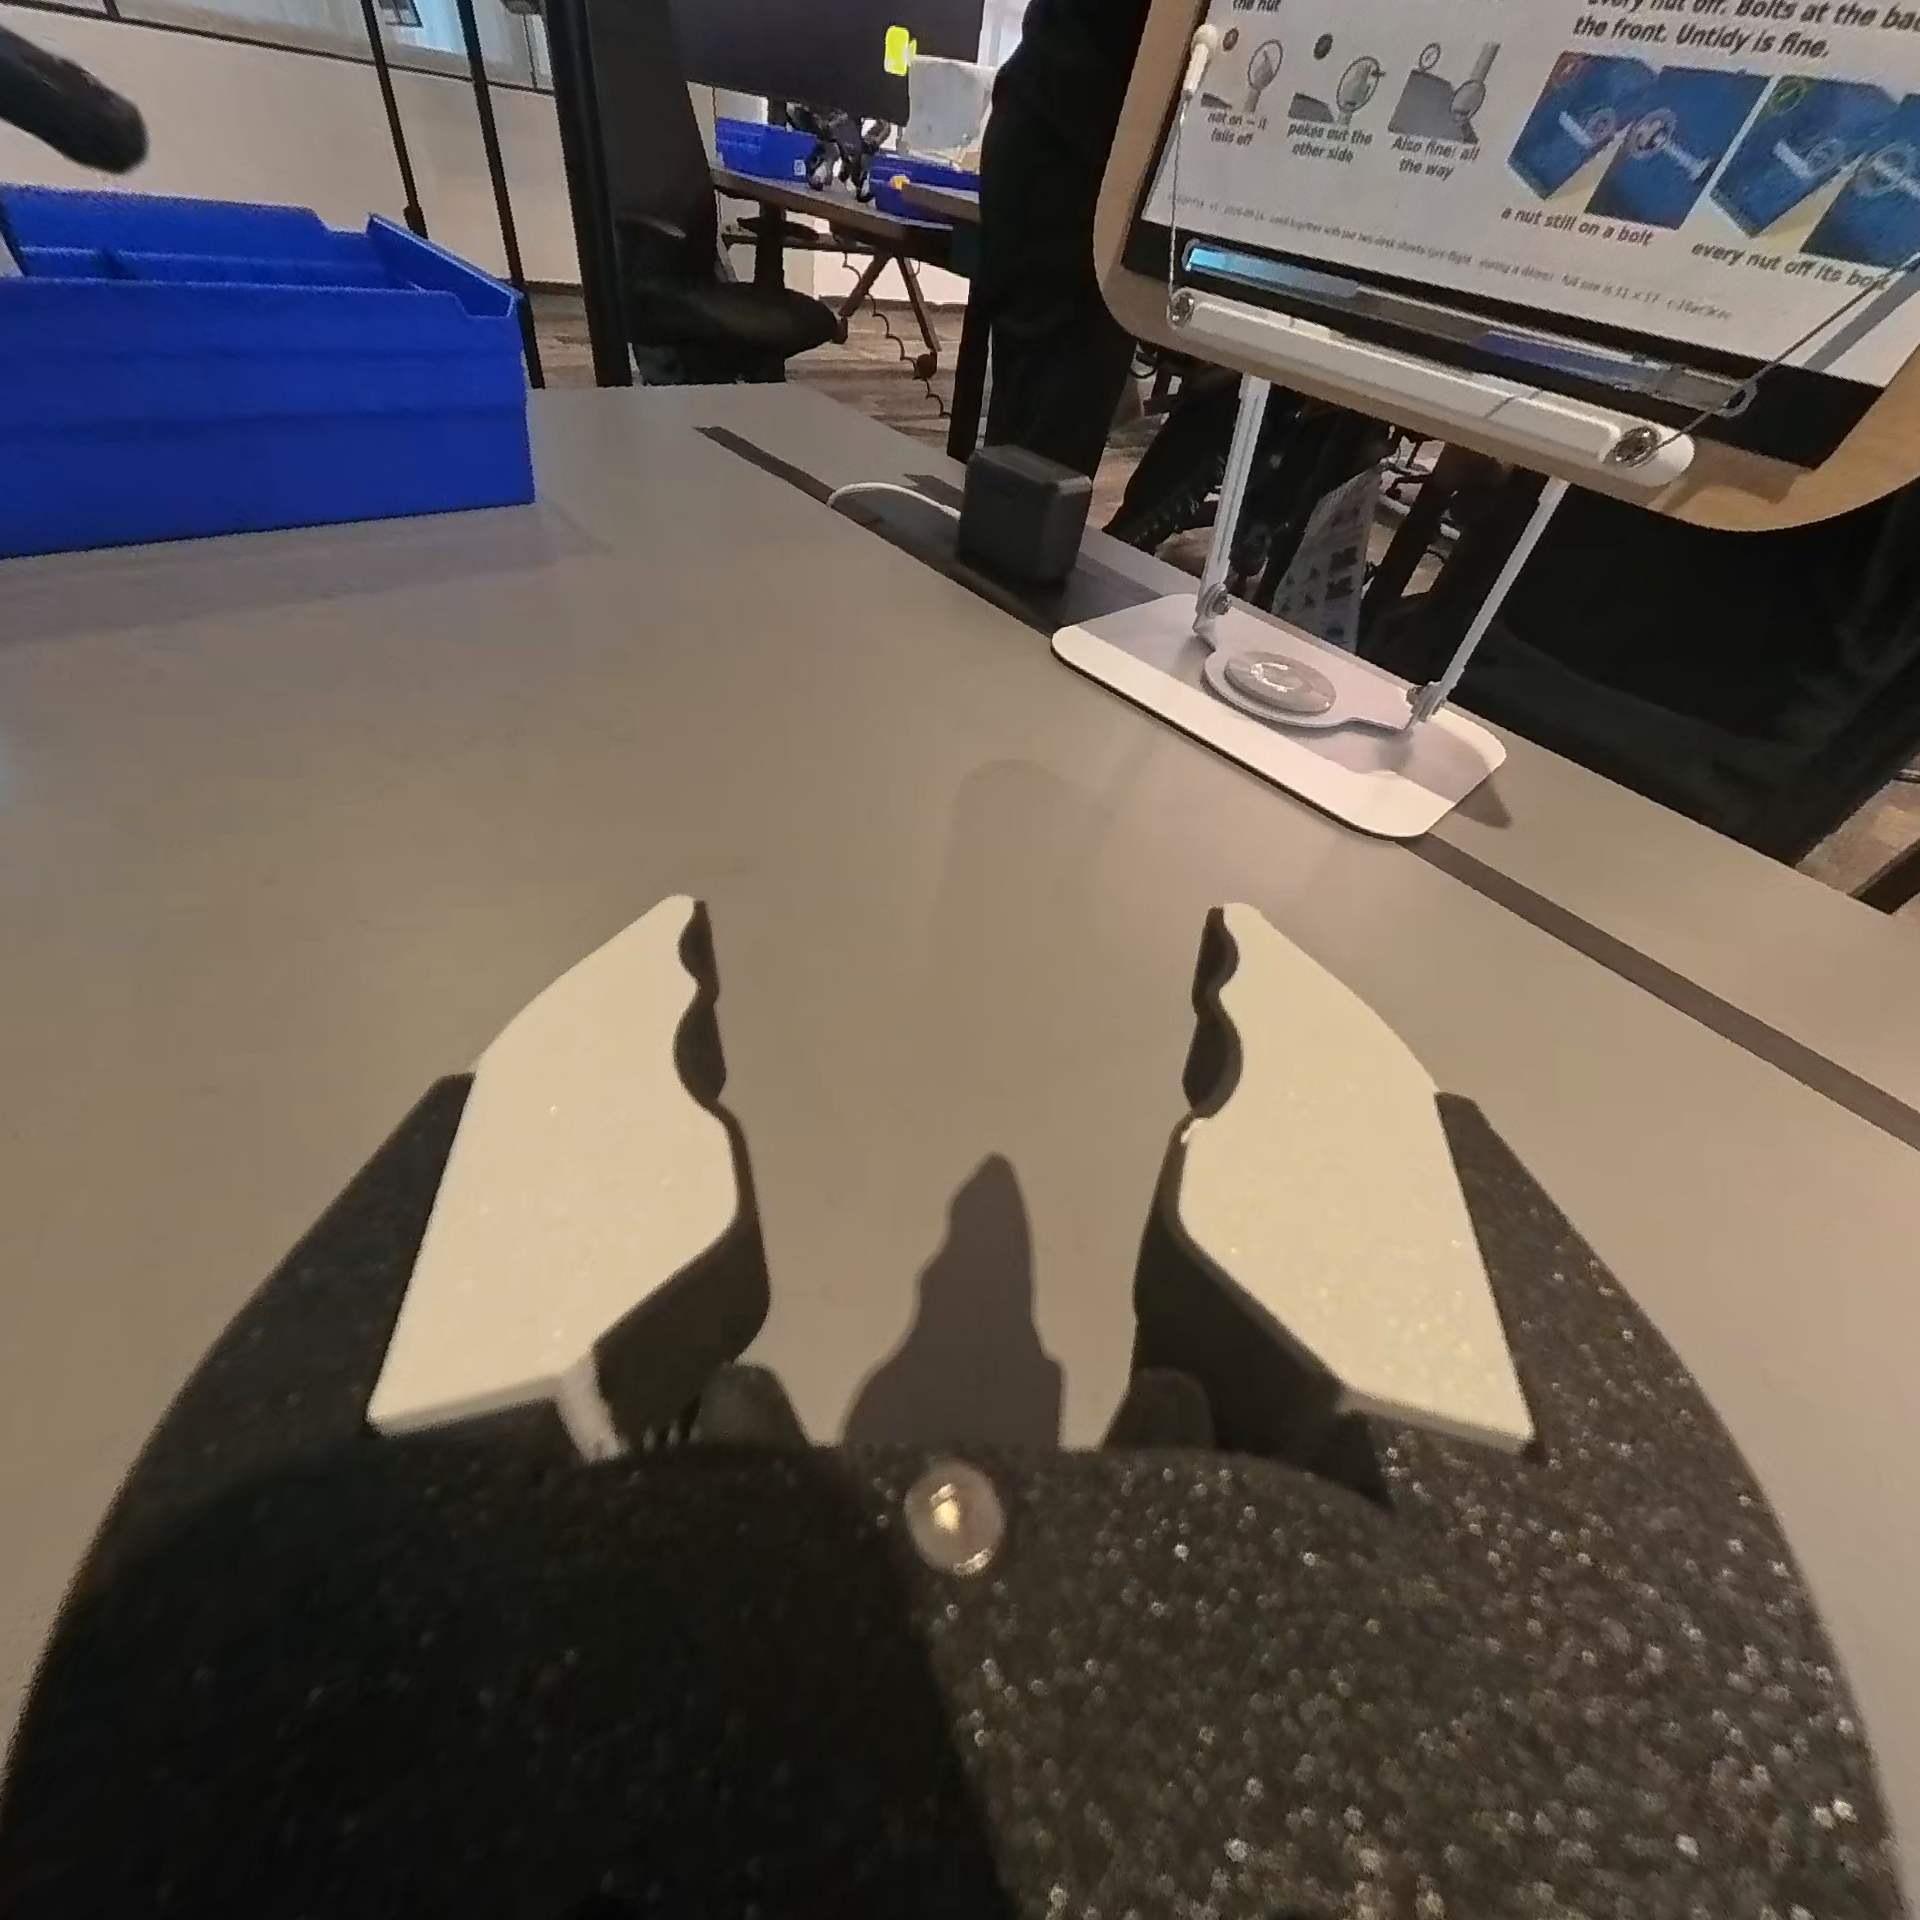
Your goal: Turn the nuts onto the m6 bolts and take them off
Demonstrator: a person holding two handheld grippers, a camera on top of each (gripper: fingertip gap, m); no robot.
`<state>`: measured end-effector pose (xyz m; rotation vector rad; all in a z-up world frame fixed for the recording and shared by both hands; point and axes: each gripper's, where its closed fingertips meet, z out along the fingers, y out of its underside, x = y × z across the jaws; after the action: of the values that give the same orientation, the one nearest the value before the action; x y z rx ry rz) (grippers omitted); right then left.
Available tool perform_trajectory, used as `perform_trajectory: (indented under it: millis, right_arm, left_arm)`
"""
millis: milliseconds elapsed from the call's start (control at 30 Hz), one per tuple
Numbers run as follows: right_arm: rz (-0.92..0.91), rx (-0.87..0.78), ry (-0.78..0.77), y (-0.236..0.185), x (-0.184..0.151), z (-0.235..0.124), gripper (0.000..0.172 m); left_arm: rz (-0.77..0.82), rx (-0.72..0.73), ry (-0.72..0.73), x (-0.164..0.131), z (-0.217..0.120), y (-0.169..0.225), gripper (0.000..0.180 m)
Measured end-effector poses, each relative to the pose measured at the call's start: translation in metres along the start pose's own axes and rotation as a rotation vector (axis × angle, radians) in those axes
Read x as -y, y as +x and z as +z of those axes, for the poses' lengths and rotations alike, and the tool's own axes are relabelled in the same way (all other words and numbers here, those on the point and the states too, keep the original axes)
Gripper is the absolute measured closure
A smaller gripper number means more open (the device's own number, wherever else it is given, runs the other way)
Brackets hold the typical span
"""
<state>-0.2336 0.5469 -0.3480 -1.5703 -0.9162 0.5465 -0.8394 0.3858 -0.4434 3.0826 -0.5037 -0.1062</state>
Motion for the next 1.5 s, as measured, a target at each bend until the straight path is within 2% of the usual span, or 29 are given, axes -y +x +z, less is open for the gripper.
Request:
perform_trajectory:
  millis: [67, 367, 433, 533, 633, 667, 733, 800, 867, 967, 1033, 1133, 1267, 1500]
  right_arm:
    - [0.005, 0.003, 0.001, 0.0, 0.0, 0.0, 0.084]
    - [0.001, 0.006, 0.021, -0.001, 0.006, -0.003, 0.087]
    - [0.003, 0.006, 0.022, -0.001, 0.005, -0.003, 0.087]
    - [0.008, 0.009, 0.013, 0.0, 0.003, -0.002, 0.087]
    - [0.003, 0.007, -0.004, 0.001, 0.002, -0.002, 0.086]
    - [0.001, 0.006, -0.006, 0.001, 0.002, -0.002, 0.086]
    - [-0.001, 0.003, -0.004, 0.003, 0.002, -0.004, 0.086]
    - [0.003, 0.005, -0.004, 0.004, 0.001, -0.005, 0.086]
    - [0.0, 0.006, -0.009, 0.006, -0.001, -0.006, 0.087]
    - [-0.007, 0.003, -0.029, 0.009, -0.007, -0.006, 0.087]
    - [-0.003, 0.006, -0.039, 0.011, -0.01, -0.006, 0.086]
    - [0.004, 0.009, -0.061, 0.014, -0.015, -0.006, 0.086]
    - [0.01, -0.002, -0.059, 0.019, -0.014, -0.008, 0.086]
    - [0.012, -0.004, -0.068, 0.019, -0.016, -0.008, 0.085]
  left_arm:
    - [-0.018, -0.025, -0.001, 0.002, 0.001, 0.002, 0.174]
    - [-0.067, -0.04, 0.053, 0.001, -0.008, 0.001, 0.175]
    - [-0.085, -0.021, 0.135, 0.006, -0.033, -0.004, 0.175]
    - [-0.052, 0.021, 0.332, 0.032, -0.103, 0.006, 0.175]
    - [0.111, 0.014, 0.523, 0.088, -0.181, 0.07, 0.176]
    - [0.191, 0.0, 0.551, 0.108, -0.198, 0.103, 0.175]
    - [0.378, -0.026, 0.547, 0.146, -0.208, 0.178, 0.175]
    - [0.548, -0.064, 0.498, 0.181, -0.19, 0.25, 0.175]
    - [0.677, -0.115, 0.419, 0.212, -0.151, 0.31, 0.175]
    - [0.816, -0.187, 0.315, 0.246, -0.091, 0.374, 0.175]
    - [0.874, -0.226, 0.27, 0.259, -0.065, 0.401, 0.175]
    - [0.932, -0.262, 0.234, 0.27, -0.045, 0.423, 0.175]
    - [0.987, -0.228, 0.189, 0.273, -0.031, 0.428, 0.175]
    - [1.021, -0.196, 0.207, 0.274, -0.028, 0.432, 0.175]
